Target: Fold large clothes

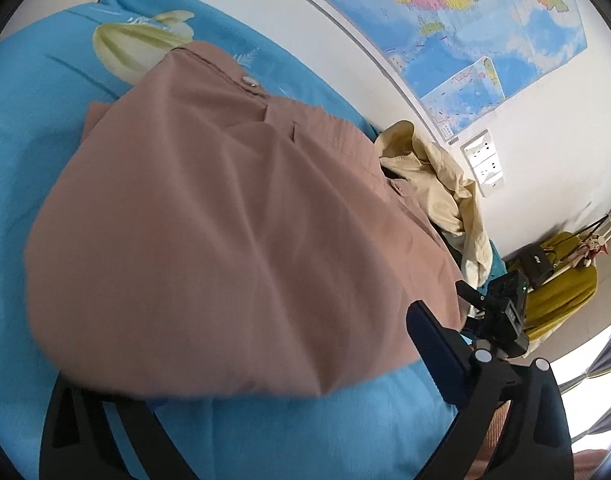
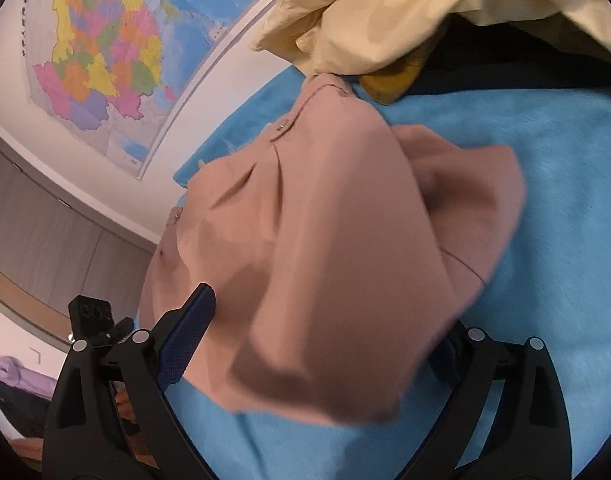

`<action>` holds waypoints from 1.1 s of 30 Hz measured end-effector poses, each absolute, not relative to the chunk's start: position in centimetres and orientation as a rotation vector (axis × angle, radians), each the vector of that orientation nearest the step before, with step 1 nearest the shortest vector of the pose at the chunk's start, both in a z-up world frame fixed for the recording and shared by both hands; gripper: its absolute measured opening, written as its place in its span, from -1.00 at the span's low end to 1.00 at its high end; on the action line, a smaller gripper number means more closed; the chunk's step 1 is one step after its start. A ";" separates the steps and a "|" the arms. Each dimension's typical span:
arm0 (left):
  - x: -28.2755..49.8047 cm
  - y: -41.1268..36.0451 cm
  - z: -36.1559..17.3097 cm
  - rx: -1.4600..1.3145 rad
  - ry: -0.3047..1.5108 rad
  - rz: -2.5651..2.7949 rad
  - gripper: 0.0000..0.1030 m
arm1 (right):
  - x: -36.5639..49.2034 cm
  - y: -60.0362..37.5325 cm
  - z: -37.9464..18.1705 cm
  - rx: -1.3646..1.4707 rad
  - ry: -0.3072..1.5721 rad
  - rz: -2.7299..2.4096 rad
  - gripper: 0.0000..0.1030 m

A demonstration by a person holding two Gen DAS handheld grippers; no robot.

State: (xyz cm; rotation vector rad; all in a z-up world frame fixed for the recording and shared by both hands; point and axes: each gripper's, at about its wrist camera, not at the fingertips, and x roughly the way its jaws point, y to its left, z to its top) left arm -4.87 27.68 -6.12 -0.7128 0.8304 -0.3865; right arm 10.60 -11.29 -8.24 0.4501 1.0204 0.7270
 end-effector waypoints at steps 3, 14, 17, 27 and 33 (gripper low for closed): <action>-3.7 27.5 -6.0 -0.723 0.830 -0.377 0.86 | 11.6 -10.1 -8.3 0.460 1.023 0.746 0.80; -1.2 26.2 -5.6 -0.612 0.881 -0.269 0.59 | 14.2 -9.3 -9.3 0.518 1.077 0.807 0.12; -1.0 26.1 -5.6 -0.600 0.889 -0.253 0.58 | 14.0 -8.8 -9.2 0.482 1.065 0.809 0.21; -0.9 25.3 -5.4 -0.537 0.892 -0.220 0.50 | 14.2 -7.4 -8.8 0.447 1.067 0.836 0.64; -0.8 25.2 -5.4 -0.532 0.889 -0.219 0.49 | 14.1 -5.6 -8.4 0.367 1.073 0.809 0.71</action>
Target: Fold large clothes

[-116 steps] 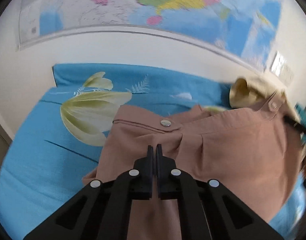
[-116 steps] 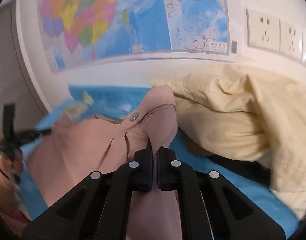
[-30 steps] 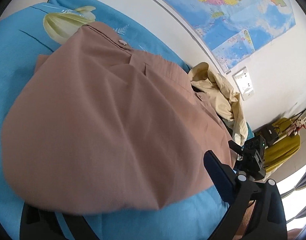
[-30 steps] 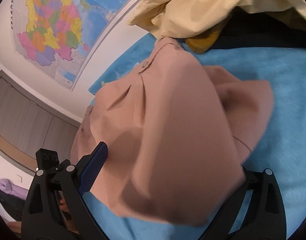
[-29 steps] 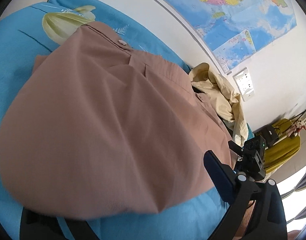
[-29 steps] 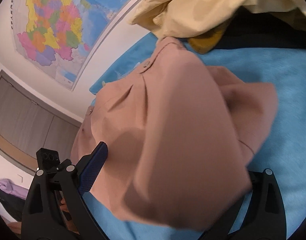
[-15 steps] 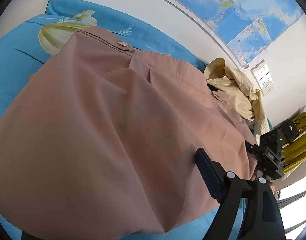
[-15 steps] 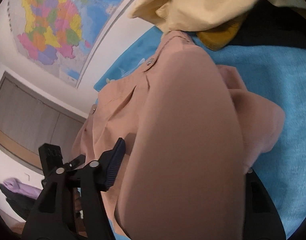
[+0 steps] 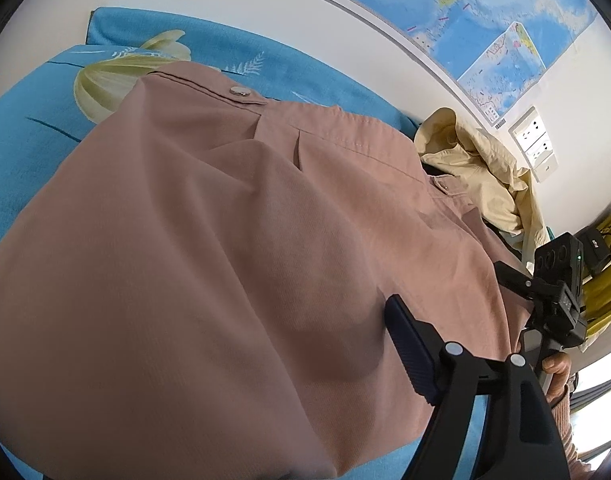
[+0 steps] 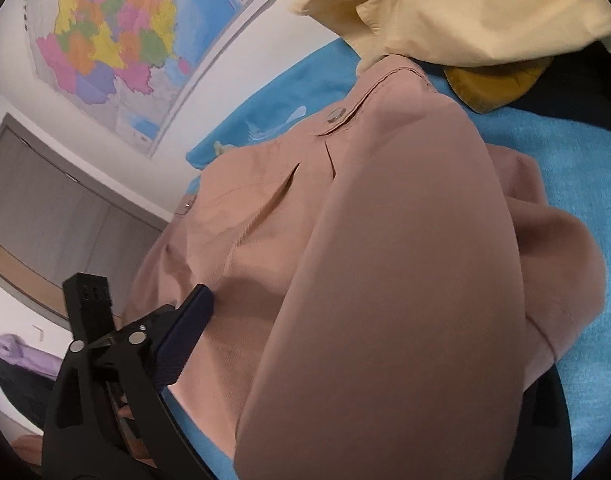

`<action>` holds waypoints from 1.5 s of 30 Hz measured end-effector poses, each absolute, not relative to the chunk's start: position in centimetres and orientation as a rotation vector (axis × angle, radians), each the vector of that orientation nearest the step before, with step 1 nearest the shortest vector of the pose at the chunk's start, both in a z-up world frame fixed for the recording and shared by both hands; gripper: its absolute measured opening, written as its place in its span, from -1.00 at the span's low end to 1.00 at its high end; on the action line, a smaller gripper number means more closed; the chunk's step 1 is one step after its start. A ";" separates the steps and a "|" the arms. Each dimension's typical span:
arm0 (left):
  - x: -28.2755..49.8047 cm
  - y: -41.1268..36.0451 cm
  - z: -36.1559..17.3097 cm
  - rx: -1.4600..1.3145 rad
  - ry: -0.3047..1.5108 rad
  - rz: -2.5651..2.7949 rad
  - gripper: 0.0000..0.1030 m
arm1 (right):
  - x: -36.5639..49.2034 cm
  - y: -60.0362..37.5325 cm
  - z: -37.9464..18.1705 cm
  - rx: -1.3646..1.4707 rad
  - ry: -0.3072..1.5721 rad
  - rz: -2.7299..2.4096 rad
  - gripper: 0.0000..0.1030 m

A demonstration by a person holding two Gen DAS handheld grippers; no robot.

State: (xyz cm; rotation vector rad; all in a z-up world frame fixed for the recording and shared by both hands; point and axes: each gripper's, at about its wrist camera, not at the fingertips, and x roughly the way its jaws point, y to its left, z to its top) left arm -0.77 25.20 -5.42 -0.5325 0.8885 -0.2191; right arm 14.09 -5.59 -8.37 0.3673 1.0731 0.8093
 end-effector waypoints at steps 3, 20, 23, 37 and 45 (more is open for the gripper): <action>-0.6 25.2 -5.5 -0.533 0.887 -0.217 0.46 | 14.4 -6.3 -8.7 0.374 1.090 0.777 0.15; 0.7 27.3 -6.4 -0.625 0.892 -0.206 -0.41 | 15.1 -5.2 -9.4 0.375 1.135 0.847 -0.54; 0.7 27.7 -6.2 -0.640 0.892 -0.218 -0.64 | 14.7 -5.2 -8.4 0.367 1.103 0.867 -0.65; 2.0 31.2 4.0 -0.496 0.721 -0.207 -0.80 | 14.5 0.3 2.7 0.301 0.880 1.058 -0.75; 4.9 37.8 8.5 -0.424 0.619 -0.057 -0.80 | 18.4 8.9 7.7 0.249 0.778 1.149 -0.75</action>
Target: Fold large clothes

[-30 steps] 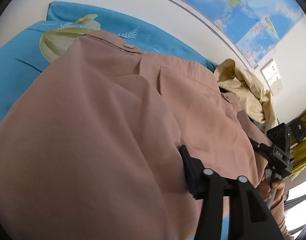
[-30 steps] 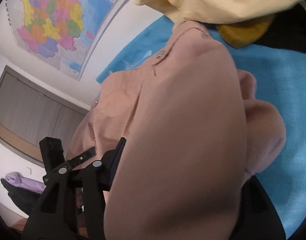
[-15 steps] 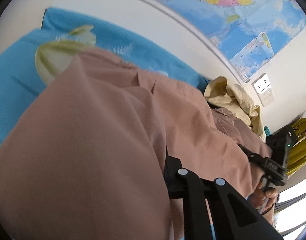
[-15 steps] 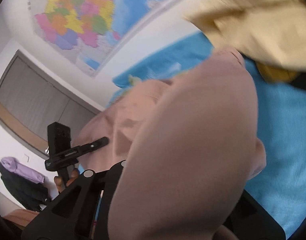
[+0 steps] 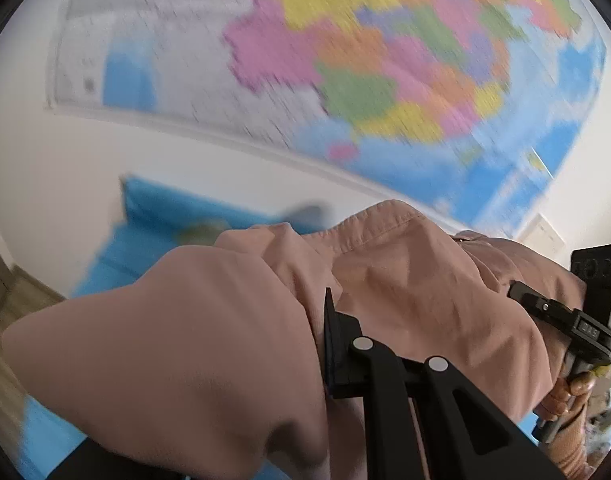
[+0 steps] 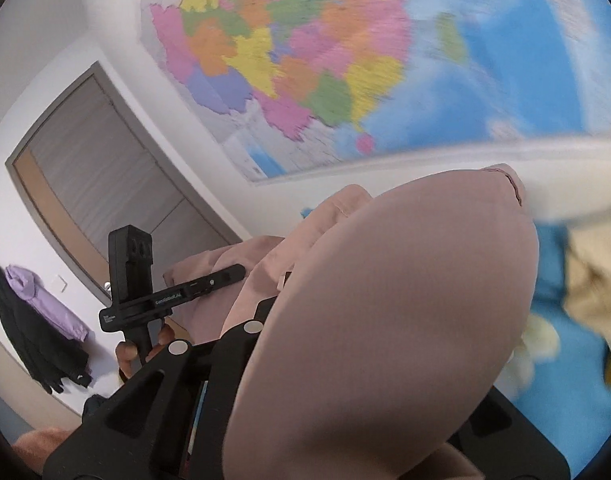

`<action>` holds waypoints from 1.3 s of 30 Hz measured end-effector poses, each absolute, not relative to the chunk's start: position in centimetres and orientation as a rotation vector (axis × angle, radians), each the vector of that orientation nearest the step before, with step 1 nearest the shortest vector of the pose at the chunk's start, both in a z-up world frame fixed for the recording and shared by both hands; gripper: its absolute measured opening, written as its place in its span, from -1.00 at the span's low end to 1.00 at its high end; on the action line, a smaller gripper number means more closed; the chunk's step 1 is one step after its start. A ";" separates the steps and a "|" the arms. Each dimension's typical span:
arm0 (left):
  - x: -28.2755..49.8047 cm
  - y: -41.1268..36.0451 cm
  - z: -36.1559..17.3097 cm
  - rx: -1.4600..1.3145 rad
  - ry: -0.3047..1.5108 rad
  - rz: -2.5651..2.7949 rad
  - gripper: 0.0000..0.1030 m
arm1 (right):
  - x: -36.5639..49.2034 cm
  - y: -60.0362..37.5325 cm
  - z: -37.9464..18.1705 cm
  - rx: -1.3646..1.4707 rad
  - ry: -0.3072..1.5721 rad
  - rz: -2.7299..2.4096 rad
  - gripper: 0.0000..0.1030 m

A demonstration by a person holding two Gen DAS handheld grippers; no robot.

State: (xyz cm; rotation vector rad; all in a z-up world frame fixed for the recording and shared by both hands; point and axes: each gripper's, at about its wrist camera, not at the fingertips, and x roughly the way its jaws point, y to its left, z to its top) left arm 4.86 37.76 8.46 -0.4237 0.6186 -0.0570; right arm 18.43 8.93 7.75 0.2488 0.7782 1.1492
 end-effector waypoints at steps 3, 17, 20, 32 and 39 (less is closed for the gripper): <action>6.4 41.0 9.0 -0.429 0.578 0.015 -0.80 | 20.0 12.9 8.5 0.252 0.765 1.184 -0.75; 12.3 56.7 0.1 -0.481 0.594 0.343 -0.79 | 22.2 30.3 0.6 0.162 0.884 1.293 -0.74; 12.5 58.8 -5.1 -0.531 0.687 0.392 -0.78 | 22.3 31.5 -5.2 0.139 1.047 1.260 -0.71; 12.6 59.6 -7.5 -0.522 0.768 0.359 -0.35 | 22.1 25.9 -8.8 0.124 1.188 1.182 0.24; 10.6 57.7 -7.2 -0.427 0.804 0.402 0.29 | 23.3 23.7 -8.2 0.192 1.165 1.115 0.30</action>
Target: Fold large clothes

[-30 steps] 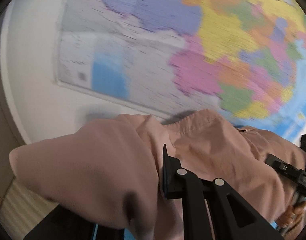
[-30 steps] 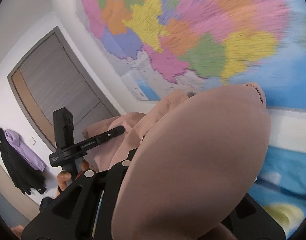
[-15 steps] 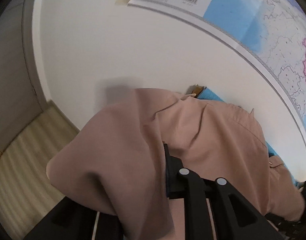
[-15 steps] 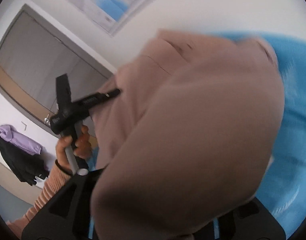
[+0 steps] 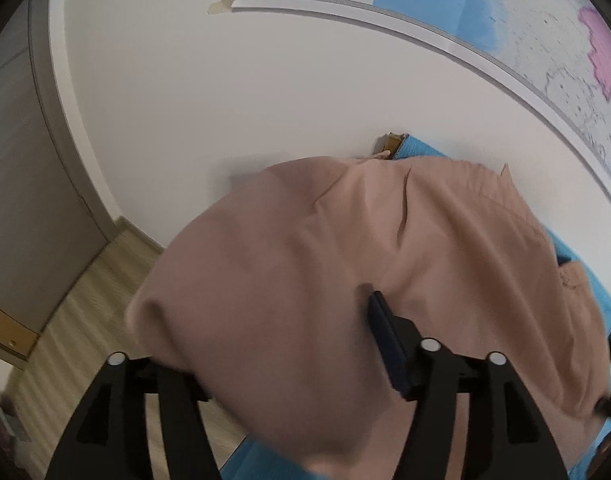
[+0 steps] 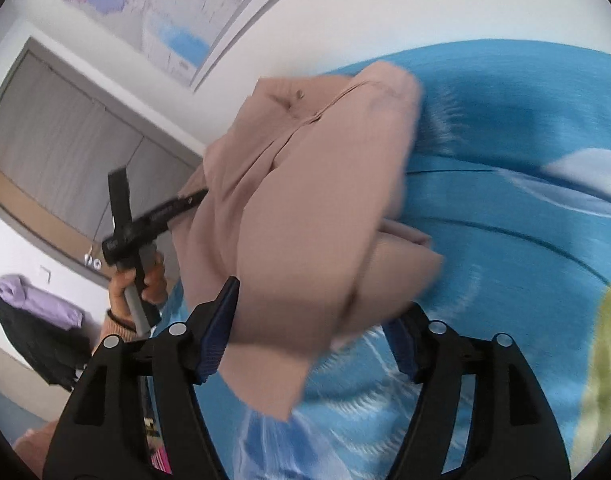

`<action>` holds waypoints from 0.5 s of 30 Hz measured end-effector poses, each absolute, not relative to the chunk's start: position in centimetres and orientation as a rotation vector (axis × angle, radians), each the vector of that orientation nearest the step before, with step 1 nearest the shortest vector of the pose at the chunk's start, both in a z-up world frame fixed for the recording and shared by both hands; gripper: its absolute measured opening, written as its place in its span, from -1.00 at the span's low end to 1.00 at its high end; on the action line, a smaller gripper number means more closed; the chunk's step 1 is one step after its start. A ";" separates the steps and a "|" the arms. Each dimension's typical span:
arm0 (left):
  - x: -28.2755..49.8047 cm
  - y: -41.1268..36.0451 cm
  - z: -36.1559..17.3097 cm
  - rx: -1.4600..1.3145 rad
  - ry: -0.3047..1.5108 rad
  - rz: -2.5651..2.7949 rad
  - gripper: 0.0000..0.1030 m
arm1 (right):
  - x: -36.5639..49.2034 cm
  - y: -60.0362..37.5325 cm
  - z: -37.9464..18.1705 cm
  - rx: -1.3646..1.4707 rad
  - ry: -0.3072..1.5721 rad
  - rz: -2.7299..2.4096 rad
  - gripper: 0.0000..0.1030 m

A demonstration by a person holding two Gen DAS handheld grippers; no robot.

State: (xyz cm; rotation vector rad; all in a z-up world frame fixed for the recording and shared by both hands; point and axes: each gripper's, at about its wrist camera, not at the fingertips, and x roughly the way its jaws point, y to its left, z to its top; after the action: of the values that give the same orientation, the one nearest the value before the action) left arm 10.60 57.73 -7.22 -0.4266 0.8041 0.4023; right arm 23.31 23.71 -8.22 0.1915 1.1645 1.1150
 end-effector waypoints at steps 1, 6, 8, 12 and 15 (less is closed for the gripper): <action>10.1 57.6 -7.1 -0.414 0.800 0.414 0.33 | 23.4 23.3 -8.1 0.190 1.162 1.104 0.23; 7.0 56.0 -5.5 -0.364 0.755 0.475 0.43 | 22.5 23.8 -7.9 0.084 1.138 1.065 -0.03; 5.9 54.9 -4.6 -0.325 0.730 0.511 0.47 | 22.2 23.8 -7.8 0.061 1.124 1.056 -0.01; 4.6 51.8 -3.4 -0.261 0.688 0.484 0.56 | 21.9 23.7 -7.5 0.027 1.099 1.026 0.06; 4.2 48.7 -2.8 -0.215 0.672 0.429 0.58 | 21.4 23.2 -6.6 0.002 1.060 1.008 0.06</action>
State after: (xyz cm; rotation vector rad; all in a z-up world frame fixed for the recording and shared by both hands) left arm 4.22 48.74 -2.85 -0.2154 0.6720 0.4291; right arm 21.43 23.21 -6.61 0.0024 1.0601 1.0082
